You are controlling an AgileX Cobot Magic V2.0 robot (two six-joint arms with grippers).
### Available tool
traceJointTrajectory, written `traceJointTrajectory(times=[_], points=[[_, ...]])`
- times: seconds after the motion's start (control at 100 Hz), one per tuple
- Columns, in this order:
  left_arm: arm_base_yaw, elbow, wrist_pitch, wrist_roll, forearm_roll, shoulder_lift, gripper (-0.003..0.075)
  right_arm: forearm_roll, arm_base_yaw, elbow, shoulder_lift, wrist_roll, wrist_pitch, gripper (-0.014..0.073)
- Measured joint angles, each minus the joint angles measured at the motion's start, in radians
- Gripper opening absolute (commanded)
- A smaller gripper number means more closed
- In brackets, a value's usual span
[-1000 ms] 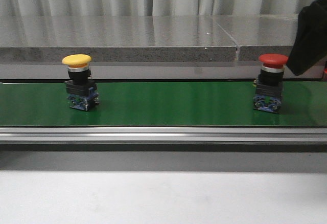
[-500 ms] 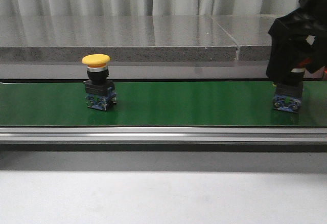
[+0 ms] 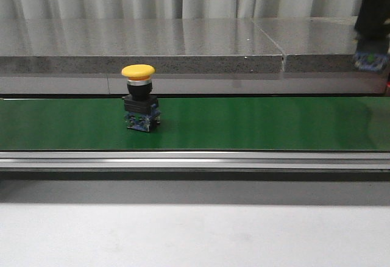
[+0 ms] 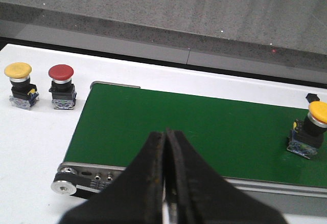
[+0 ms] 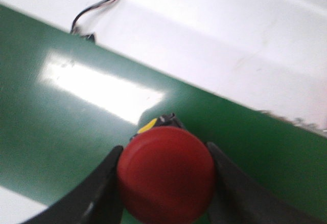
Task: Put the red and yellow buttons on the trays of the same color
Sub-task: 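Grasp the red button with the right gripper and carry it into the red tray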
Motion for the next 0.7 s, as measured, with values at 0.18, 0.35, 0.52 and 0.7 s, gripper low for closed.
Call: traceJointTrajectory(times=[0.18, 0.35, 0.52, 0.7], points=[[0.000, 0.000, 0.000, 0.000, 0.000, 0.000, -0.0019, -0.002, -0.214, -0.173, 0.015, 0.009, 0.073, 0.0177], [0.000, 0.000, 0.000, 0.000, 0.000, 0.000, -0.0019, -0.002, -0.429, -0.250, 0.078, 0.032, 0.092, 0.0177], [0.000, 0.000, 0.000, 0.000, 0.000, 0.000, -0.0019, 0.016, -0.574, -0.258, 0.169, 0.052, 0.063, 0.0177], [0.000, 0.000, 0.000, 0.000, 0.000, 0.000, -0.0019, 0.068, -0.647, -0.259, 0.271, 0.056, -0.001, 0.0177]])
